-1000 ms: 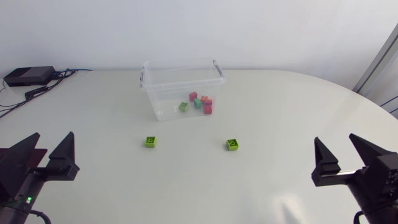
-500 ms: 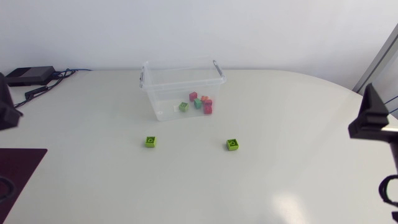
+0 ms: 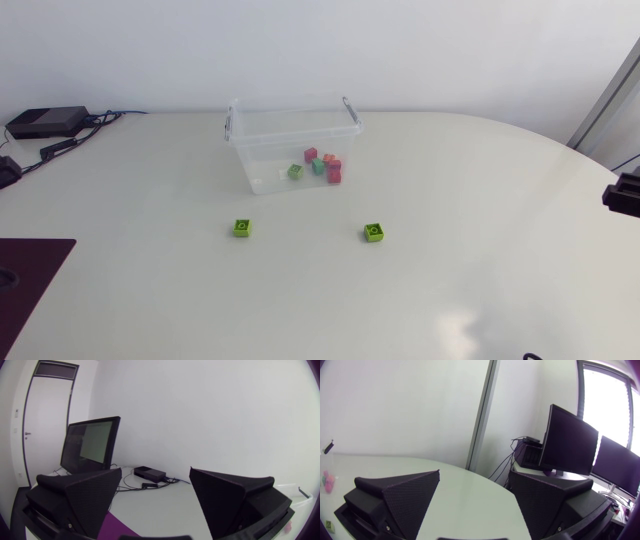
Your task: Place the duplo bricks in the container
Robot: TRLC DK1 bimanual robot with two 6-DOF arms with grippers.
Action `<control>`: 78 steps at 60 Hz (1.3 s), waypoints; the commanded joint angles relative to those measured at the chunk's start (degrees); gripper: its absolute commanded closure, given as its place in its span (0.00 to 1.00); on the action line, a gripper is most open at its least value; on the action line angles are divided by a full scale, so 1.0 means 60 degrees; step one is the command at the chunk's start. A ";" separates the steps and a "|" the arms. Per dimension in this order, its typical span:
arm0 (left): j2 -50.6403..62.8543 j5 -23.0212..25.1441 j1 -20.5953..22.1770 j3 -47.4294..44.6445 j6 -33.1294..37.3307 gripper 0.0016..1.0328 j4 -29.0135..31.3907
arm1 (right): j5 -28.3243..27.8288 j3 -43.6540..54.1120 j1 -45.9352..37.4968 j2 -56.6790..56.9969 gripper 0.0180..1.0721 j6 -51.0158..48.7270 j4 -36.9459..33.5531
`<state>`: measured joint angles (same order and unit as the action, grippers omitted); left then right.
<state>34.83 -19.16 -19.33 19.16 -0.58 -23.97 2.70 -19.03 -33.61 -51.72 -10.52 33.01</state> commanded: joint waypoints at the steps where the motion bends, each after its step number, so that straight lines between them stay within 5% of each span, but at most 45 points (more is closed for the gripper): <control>1: 0.0758 0.1420 -0.0894 -0.0102 -0.0314 0.08 -0.0532 | -0.1197 -0.0828 -0.0713 -0.0828 0.05 0.0084 0.0225; 12: 0.2486 0.5390 -0.2022 0.0909 -0.0343 0.08 -0.0708 | -0.4610 -0.2307 -0.1343 -0.2161 0.05 -0.0341 -0.0947; 18: 0.3365 0.7075 -0.2066 0.1480 -0.0328 0.08 -0.0356 | -0.6192 -0.2469 -0.1284 -0.2424 0.05 -0.0766 -0.1372; 23: 0.3907 0.8276 -0.1978 0.1831 -0.0255 0.08 0.0332 | -0.7247 -0.2630 -0.1064 -0.2688 0.05 -0.1205 -0.2207; 31: 0.4683 0.9316 -0.0923 0.1817 0.0038 0.08 0.1489 | -0.8638 -0.3040 -0.0171 -0.3581 0.05 -0.3109 -0.5678; 40: 0.4757 0.9257 0.0512 0.1040 0.0199 0.09 0.2149 | -0.8682 -0.2762 0.1104 -0.3933 0.05 -0.4530 -0.8359; 50: 0.4962 0.7382 0.2592 0.0821 0.0140 0.13 0.2998 | -0.8214 -0.1868 0.2949 -0.3450 0.05 -0.3754 -0.8330; 55: 0.5299 0.6137 0.3456 0.1495 -0.0152 0.13 0.4097 | -0.7466 -0.1634 0.4033 -0.2952 0.05 -0.2318 -0.7758; 63: 0.5855 0.3691 0.4965 0.2959 -0.0841 0.12 0.5767 | -0.4991 -0.1678 0.6553 -0.1252 0.05 0.0040 -0.7216; 69: 0.6192 0.3090 0.5537 0.3985 -0.1339 0.12 0.6763 | -0.3189 -0.2176 0.8120 -0.0578 0.05 0.1095 -0.7114; 78: 0.7481 0.2417 0.6342 0.5831 -0.1764 0.12 0.8462 | -0.2501 -0.3684 0.8706 -0.1780 0.10 0.2677 -0.7744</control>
<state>74.76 -3.25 16.53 48.86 -8.21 23.03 -14.06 -36.16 17.63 -58.35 -1.80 -11.55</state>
